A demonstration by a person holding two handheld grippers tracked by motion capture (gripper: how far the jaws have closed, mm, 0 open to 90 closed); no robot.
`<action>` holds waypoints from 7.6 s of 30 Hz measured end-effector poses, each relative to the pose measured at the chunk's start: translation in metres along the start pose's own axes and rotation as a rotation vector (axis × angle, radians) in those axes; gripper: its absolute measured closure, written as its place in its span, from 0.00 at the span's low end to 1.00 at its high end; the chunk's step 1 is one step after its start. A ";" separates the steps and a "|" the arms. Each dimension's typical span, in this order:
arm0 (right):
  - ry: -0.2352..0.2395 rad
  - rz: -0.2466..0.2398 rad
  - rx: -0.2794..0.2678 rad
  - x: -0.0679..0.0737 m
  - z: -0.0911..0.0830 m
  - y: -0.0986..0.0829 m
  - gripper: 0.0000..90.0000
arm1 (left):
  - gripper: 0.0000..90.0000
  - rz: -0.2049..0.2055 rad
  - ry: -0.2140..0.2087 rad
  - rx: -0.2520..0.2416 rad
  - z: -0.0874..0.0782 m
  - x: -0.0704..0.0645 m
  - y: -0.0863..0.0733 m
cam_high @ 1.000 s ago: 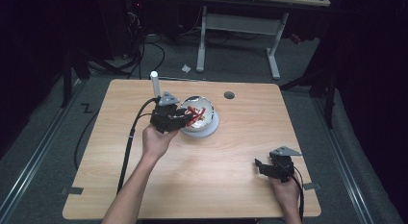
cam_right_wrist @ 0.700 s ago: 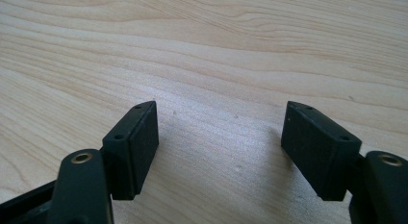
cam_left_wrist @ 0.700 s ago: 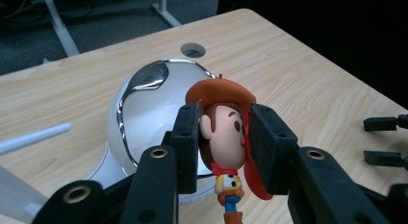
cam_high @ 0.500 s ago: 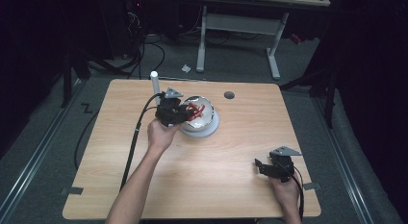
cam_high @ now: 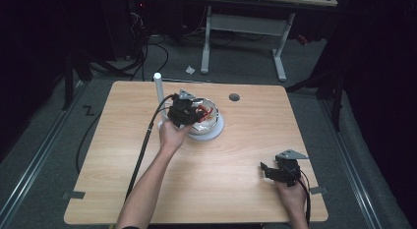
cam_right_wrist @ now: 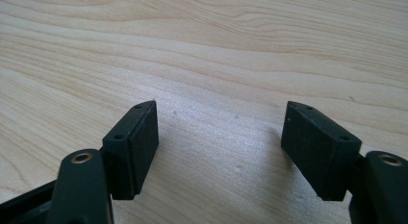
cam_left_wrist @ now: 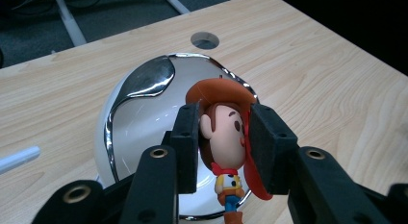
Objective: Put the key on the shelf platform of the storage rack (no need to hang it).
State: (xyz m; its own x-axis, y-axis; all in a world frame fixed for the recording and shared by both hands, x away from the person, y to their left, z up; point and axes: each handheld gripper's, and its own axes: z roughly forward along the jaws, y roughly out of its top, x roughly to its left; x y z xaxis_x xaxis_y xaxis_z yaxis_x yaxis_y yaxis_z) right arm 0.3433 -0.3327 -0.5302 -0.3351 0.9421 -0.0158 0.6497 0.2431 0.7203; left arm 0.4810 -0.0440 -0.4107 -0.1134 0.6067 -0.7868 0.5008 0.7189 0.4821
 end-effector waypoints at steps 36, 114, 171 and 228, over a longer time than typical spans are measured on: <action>0.004 0.009 -0.003 -0.001 0.000 0.000 0.33 | 0.55 0.002 0.012 -0.014 -0.011 0.013 0.002; -0.002 -0.003 -0.001 0.000 0.000 0.000 0.33 | 0.39 -0.133 -0.021 -0.157 -0.121 0.071 0.063; -0.002 -0.001 0.000 0.000 0.000 0.000 0.33 | 0.34 -0.152 0.009 -0.179 -0.148 0.115 0.049; -0.003 -0.001 0.000 0.001 0.000 0.000 0.33 | 0.35 -0.164 0.121 -0.106 -0.122 0.145 0.005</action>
State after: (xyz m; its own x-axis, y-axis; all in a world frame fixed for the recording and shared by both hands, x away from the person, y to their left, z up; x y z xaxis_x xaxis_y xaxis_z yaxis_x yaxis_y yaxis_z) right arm 0.3430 -0.3322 -0.5303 -0.3332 0.9427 -0.0183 0.6496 0.2437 0.7202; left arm 0.3624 0.0888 -0.4751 -0.2910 0.5106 -0.8091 0.3750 0.8389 0.3945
